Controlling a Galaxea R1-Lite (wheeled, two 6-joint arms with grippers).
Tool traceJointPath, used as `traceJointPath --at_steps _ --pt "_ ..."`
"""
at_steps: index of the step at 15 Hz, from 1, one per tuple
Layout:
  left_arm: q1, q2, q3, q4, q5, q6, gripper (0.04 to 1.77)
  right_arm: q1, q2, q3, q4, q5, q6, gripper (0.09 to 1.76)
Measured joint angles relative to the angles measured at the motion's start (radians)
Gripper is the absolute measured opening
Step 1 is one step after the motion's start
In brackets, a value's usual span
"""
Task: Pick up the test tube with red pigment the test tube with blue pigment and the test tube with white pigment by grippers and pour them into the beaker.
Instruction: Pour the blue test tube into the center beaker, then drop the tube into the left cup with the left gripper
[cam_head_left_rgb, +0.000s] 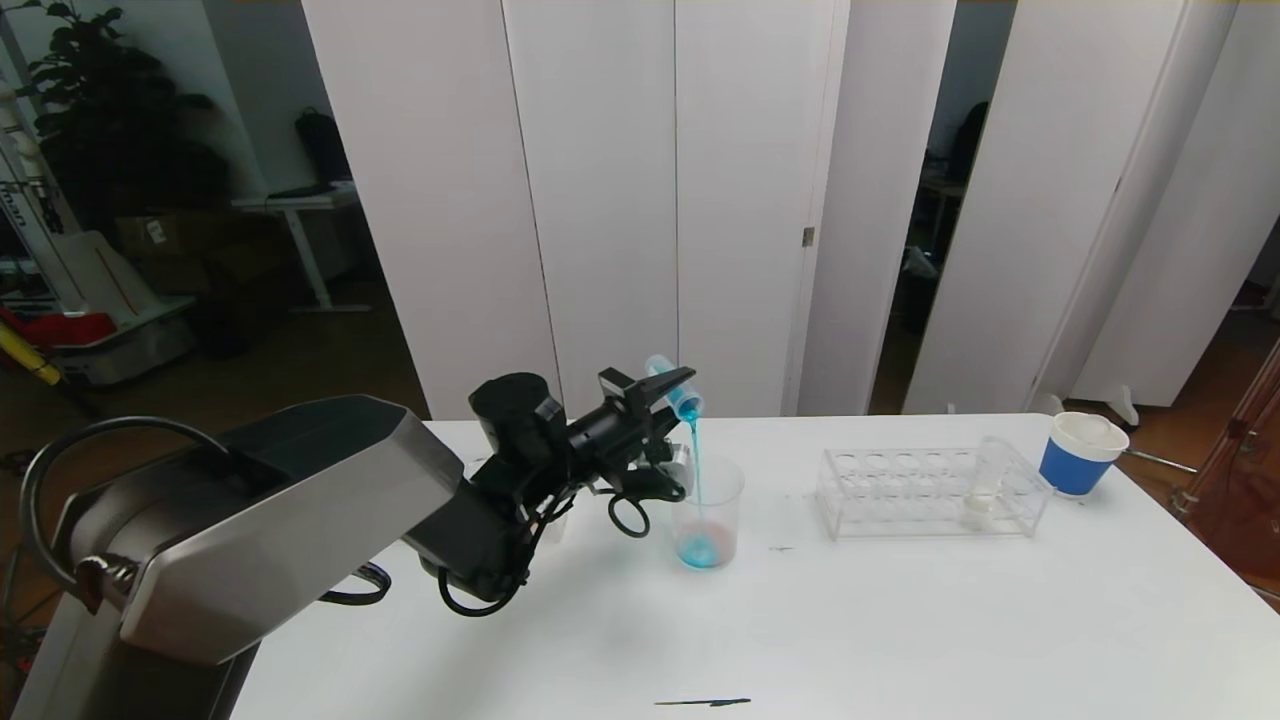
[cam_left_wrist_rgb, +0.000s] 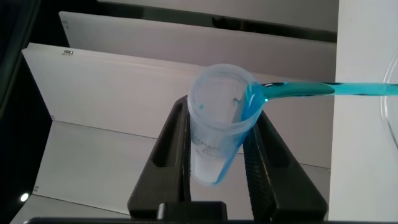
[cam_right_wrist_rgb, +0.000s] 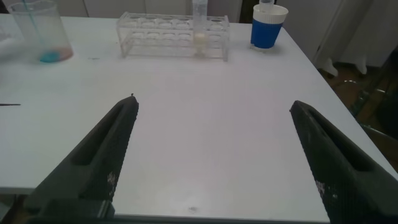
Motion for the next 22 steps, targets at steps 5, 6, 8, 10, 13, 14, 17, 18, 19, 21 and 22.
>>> traceJointPath --at_steps 5,6,8,10,13,14,17,18,19,21,22 --pt "-0.003 0.001 -0.001 -0.013 -0.003 0.001 0.57 0.0 0.0 0.0 0.0 0.0 0.0 1.75" --pt "-0.003 0.001 0.0 -0.013 -0.004 0.001 0.57 0.0 0.0 0.0 0.0 0.0 0.0 1.75" --pt "-0.003 0.001 0.0 -0.015 -0.005 0.001 0.57 0.0 0.0 0.0 0.0 0.0 0.0 1.75" --pt "-0.003 0.001 0.0 -0.02 -0.005 0.003 0.57 0.0 0.0 0.0 0.0 0.0 0.0 1.75" --pt "-0.004 -0.001 0.0 -0.021 -0.005 0.009 0.57 0.0 0.0 0.0 0.0 0.0 0.0 1.75" --pt "-0.004 -0.002 0.001 -0.021 -0.005 0.009 0.57 0.0 0.0 0.0 0.0 0.0 0.0 1.75" --pt "-0.004 -0.003 0.001 -0.022 -0.006 0.014 0.57 0.0 0.0 0.0 0.0 0.0 0.0 1.75" --pt "-0.004 -0.004 0.002 -0.022 -0.006 0.019 0.57 0.0 0.0 0.0 0.0 0.0 0.0 1.75" --pt "-0.004 -0.005 0.003 -0.022 -0.006 0.022 0.57 0.0 0.0 0.0 0.0 0.0 0.0 1.75" --pt "-0.004 -0.006 0.003 -0.022 -0.006 0.022 0.57 0.0 0.0 0.0 0.0 0.0 0.0 1.75" --pt "-0.004 -0.006 0.003 -0.022 -0.006 0.024 0.57 0.0 0.0 0.0 0.0 0.0 0.0 1.75"
